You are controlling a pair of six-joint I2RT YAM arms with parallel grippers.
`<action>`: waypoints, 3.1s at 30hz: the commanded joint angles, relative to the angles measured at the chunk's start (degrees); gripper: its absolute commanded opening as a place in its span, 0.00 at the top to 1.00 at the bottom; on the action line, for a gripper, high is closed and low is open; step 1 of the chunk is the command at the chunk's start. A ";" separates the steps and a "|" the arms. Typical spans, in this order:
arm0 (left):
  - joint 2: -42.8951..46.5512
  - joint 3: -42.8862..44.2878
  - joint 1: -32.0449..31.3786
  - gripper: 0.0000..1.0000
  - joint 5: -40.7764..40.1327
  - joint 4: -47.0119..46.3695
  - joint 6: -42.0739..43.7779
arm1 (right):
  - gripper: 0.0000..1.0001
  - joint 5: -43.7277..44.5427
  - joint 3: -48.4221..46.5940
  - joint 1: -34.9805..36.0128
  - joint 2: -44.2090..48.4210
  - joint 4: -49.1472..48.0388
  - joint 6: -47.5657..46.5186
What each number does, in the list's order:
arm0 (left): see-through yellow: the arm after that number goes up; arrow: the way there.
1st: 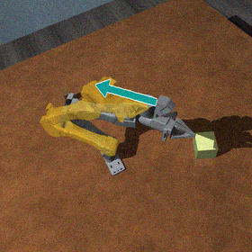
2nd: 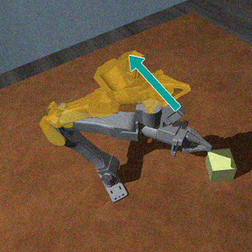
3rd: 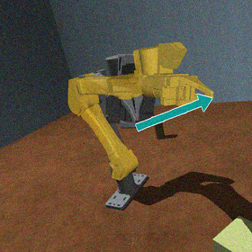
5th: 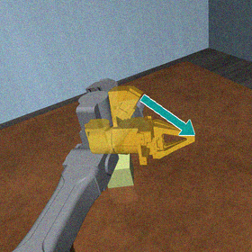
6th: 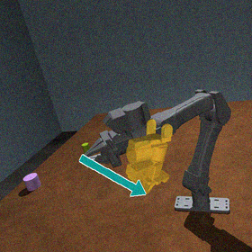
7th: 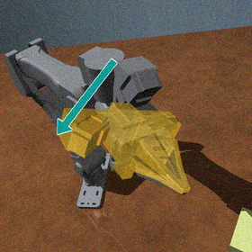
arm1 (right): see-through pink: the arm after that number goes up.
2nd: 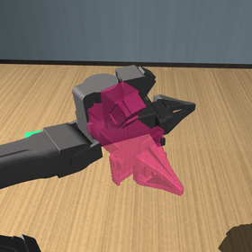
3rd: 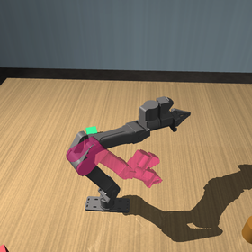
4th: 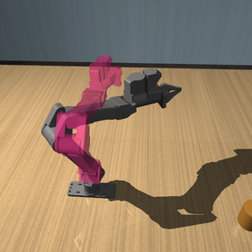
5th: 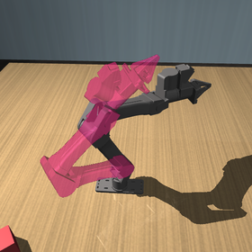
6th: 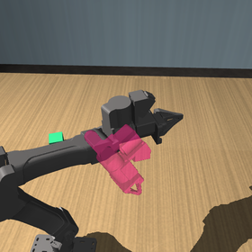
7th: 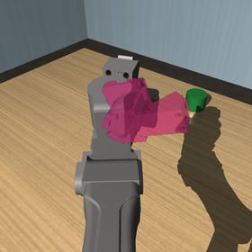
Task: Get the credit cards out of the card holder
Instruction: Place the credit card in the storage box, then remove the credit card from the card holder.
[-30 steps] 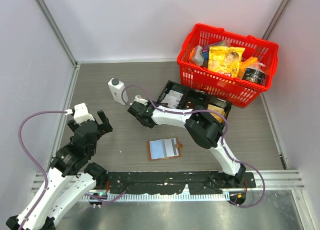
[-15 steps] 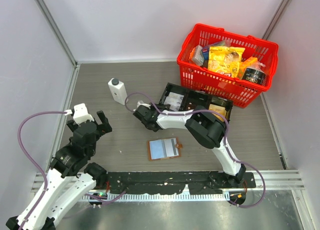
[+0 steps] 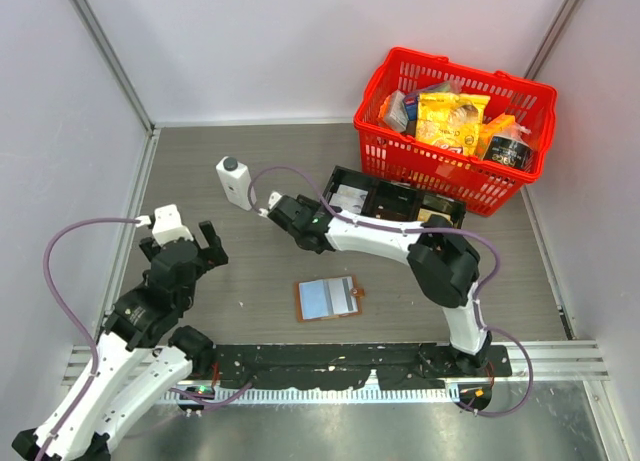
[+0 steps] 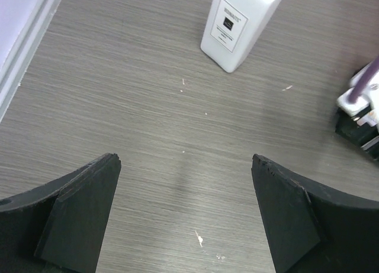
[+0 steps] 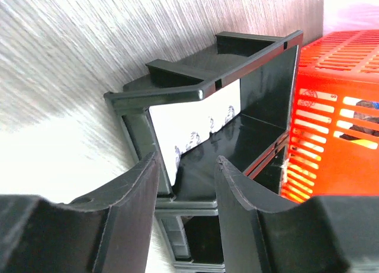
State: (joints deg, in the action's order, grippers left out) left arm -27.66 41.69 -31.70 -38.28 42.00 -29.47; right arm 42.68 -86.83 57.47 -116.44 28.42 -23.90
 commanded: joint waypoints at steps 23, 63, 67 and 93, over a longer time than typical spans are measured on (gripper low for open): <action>-26.55 -1.61 -12.14 0.17 32.92 -14.74 -17.80 | 0.67 -36.68 29.78 -4.39 34.70 -5.92 45.07; -50.04 5.93 -24.02 0.45 32.83 -15.28 -25.63 | 0.65 -42.85 47.10 -8.25 45.07 -7.60 55.72; -50.73 8.23 -24.72 0.46 33.80 -19.39 -25.11 | 0.65 -42.85 46.75 -8.25 45.34 -8.12 55.98; -60.23 0.58 -24.63 0.71 30.55 -21.52 -30.64 | 0.65 -41.00 51.31 -10.63 47.00 -5.31 56.77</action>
State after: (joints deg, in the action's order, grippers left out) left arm -87.99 44.91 -56.25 -4.69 14.90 -59.86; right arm 1.02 -37.32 47.90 -73.78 21.45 31.90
